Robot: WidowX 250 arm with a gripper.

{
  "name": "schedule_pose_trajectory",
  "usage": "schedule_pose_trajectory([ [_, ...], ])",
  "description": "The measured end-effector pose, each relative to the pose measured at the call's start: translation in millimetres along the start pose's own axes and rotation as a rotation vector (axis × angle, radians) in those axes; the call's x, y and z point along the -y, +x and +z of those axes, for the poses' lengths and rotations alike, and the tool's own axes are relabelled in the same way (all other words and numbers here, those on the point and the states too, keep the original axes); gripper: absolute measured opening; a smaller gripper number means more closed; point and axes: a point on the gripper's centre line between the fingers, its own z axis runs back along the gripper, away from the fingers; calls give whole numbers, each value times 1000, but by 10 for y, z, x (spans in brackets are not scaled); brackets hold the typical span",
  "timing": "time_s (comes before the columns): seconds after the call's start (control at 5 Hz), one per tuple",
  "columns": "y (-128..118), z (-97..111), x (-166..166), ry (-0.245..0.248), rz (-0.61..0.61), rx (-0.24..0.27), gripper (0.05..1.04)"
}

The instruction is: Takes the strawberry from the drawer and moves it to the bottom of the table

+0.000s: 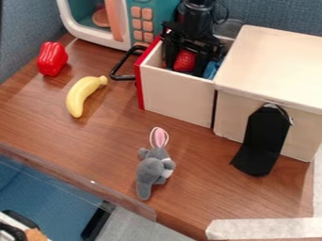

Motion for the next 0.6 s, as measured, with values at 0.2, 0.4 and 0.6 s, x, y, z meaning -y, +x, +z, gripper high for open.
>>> schedule_pose_trajectory([
  [0.2,44,350,-60,-70,24,64,756],
  [0.4,-129,899,-283,-136,56,173,756],
  [0.6,-478,944,-464,-144,72,157,756],
])
